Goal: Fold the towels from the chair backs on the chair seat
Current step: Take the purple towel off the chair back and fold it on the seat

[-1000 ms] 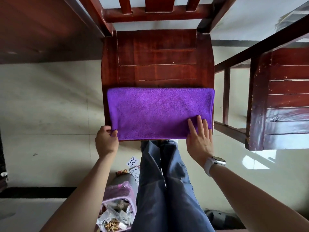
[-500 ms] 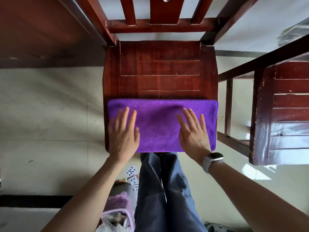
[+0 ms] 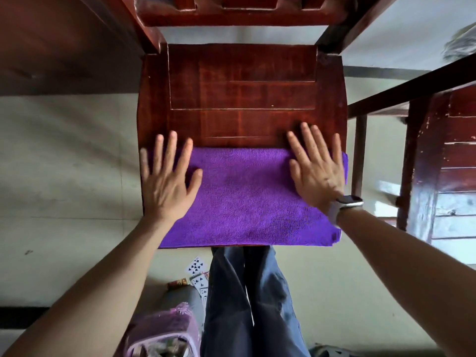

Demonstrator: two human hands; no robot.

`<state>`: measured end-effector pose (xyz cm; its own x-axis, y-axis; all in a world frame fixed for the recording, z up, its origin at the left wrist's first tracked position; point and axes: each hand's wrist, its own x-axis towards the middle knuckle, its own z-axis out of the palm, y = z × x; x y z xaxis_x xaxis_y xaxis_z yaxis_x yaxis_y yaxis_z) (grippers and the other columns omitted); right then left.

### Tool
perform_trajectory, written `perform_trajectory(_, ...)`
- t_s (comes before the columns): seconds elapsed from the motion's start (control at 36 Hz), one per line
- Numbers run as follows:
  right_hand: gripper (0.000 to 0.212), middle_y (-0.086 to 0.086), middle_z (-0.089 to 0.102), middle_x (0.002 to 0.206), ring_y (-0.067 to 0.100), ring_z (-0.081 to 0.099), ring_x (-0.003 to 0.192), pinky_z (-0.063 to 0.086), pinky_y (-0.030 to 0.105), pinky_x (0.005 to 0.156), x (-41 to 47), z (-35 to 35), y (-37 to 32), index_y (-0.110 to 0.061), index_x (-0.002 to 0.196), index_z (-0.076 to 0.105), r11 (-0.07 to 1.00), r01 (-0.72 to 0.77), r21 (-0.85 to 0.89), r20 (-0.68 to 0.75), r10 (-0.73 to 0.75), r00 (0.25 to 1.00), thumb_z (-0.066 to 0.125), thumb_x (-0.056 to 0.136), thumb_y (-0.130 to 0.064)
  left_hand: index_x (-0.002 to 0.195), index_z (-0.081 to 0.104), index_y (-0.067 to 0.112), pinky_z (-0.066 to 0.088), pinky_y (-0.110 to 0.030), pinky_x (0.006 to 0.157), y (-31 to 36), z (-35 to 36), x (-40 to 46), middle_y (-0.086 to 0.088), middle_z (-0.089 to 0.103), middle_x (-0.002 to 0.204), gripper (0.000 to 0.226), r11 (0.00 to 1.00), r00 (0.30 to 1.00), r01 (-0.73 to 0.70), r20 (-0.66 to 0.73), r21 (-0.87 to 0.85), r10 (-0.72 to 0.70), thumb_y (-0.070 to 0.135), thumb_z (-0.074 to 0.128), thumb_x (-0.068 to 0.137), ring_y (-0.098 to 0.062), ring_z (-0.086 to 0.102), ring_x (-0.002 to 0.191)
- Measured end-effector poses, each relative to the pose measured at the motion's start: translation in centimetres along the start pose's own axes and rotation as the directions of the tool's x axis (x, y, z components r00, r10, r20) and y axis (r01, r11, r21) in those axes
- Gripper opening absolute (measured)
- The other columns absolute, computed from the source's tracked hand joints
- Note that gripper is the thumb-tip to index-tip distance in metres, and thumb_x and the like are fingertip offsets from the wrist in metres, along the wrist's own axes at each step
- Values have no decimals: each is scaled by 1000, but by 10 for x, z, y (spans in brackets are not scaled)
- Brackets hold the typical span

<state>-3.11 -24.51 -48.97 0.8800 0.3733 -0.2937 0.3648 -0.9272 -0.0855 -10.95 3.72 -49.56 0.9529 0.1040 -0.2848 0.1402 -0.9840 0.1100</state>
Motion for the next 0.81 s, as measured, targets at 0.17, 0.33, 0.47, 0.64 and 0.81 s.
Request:
perform_trajectory(0.17, 64, 9, 15, 155, 27, 15, 143, 13, 51, 114, -11, -14, 50, -18, 146, 20, 953, -249, 172, 111, 232, 966, 19, 89, -46, 146, 19, 17, 7, -61, 109, -11, -15, -6, -14, 10, 155, 68, 985, 983, 166, 80, -44, -162, 51, 27, 87, -32, 7, 143)
perform_trajectory(0.33, 60, 18, 25, 151, 29, 22, 140, 14, 55, 112, -48, -26, 36, -7, 143, 24, 962, -186, 198, -4, 191, 982, 28, 89, -33, 143, 26, 19, 10, -63, 108, 30, -20, -35, -14, 20, 153, 63, 998, 999, -42, 25, -55, 44, 45, 36, 87, -33, 12, 141)
perform_trajectory(0.47, 54, 8, 30, 148, 25, 31, 136, 26, 55, 107, -101, 2, -1, -26, 138, 36, 913, 408, -21, -44, -409, 912, 43, 86, -31, 142, 27, 27, 12, -72, 101, 71, -1, -75, -10, 18, 153, 67, 980, 970, -188, 142, -66, 196, 53, 39, 81, -36, 12, 140)
perform_trajectory(0.64, 57, 6, 28, 150, 25, 27, 137, 26, 49, 109, -125, 20, 23, -29, 141, 34, 860, 495, -126, 86, -488, 869, 44, 86, -28, 141, 26, 31, 13, -73, 99, 70, 9, -84, -10, 21, 152, 71, 991, 962, -137, 236, -11, 136, 61, 36, 78, -37, 12, 140)
perform_trajectory(0.81, 51, 8, 40, 145, 25, 38, 134, 32, 43, 105, -149, 1, 57, -11, 134, 47, 883, 467, -44, 146, -456, 878, 38, 84, -19, 141, 27, 31, 17, -75, 96, 71, 1, -80, -11, 24, 152, 72, 991, 945, -129, 302, -16, 128, 62, 35, 77, -38, 14, 139)
